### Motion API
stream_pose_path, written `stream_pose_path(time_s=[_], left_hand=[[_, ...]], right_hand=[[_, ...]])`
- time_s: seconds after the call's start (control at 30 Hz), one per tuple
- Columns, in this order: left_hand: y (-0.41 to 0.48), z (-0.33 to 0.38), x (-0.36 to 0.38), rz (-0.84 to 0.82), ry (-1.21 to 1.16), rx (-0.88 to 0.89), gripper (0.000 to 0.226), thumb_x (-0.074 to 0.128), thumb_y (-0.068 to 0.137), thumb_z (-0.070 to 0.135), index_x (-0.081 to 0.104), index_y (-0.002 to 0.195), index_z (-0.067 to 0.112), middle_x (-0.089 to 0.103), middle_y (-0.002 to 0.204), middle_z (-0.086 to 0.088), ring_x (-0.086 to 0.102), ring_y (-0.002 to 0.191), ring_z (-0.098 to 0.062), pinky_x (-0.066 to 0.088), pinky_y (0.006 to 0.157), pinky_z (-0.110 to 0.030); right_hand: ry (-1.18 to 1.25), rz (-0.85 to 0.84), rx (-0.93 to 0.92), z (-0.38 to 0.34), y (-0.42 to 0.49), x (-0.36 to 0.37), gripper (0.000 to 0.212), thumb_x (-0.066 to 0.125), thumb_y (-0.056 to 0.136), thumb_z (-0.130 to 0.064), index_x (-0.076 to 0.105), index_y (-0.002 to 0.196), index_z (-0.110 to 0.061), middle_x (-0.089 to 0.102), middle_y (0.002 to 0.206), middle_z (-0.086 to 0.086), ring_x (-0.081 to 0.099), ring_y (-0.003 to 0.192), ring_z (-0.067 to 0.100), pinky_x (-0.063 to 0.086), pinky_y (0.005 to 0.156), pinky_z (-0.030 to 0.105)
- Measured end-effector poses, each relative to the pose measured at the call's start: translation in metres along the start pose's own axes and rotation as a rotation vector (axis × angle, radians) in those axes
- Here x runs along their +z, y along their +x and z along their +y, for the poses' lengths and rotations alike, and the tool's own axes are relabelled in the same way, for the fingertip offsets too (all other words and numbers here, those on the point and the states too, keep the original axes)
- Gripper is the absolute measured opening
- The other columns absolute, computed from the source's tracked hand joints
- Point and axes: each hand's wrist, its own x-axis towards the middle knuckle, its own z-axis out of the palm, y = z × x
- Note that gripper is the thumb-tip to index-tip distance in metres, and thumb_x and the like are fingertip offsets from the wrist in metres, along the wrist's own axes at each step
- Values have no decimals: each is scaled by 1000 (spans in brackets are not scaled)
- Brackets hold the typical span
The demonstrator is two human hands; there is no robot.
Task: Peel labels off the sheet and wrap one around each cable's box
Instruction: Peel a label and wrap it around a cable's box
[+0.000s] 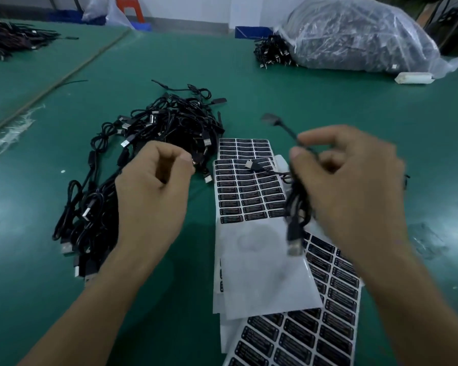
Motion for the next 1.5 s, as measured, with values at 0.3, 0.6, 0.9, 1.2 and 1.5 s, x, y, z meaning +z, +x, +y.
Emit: stream_pose_path(time_s=[0.3, 0.6, 0.9, 1.2, 1.5], left_hand=[[6, -6, -16, -152, 1003, 130, 44, 77, 83, 31, 63, 120, 12, 60, 120, -13, 51, 113, -39, 44, 90, -54], [11, -15, -18, -224, 1066, -20, 46, 63, 93, 45, 54, 129, 17, 62, 117, -7, 52, 114, -34, 42, 92, -48], [12, -18, -18, -66, 949, 107, 17, 67, 94, 32, 72, 106, 21, 67, 103, -4, 59, 101, -33, 42, 87, -49], [6, -4, -15, 168, 669, 665, 17, 61, 103, 24, 75, 102, 15, 73, 79, -1, 67, 76, -27, 43, 80, -43], [-12, 2, 10, -379, 703, 701, 31, 45, 100, 29, 75, 99, 20, 69, 68, 5, 63, 55, -24, 41, 58, -28]], right_hand=[[-366, 62, 362, 40, 56, -42, 32, 59, 95, -36, 68, 121, -19, 66, 114, 22, 48, 124, 40, 37, 99, 33], [-322, 150, -257, -5, 14, 1, 20, 59, 95, -30, 73, 98, -17, 50, 67, -11, 49, 66, 12, 35, 71, 26], [-243, -339, -222, 13, -31, 53, 16, 60, 97, -26, 70, 85, -23, 52, 63, -15, 45, 56, 8, 46, 54, 32], [-383, -391, -49, 31, -28, 50, 25, 62, 95, -37, 68, 116, -26, 56, 95, -8, 56, 98, 17, 49, 80, 34], [-554, -481, 175, 20, -35, 39, 70, 58, 79, -70, 43, 136, -33, 45, 138, 2, 39, 128, 28, 40, 99, 43]])
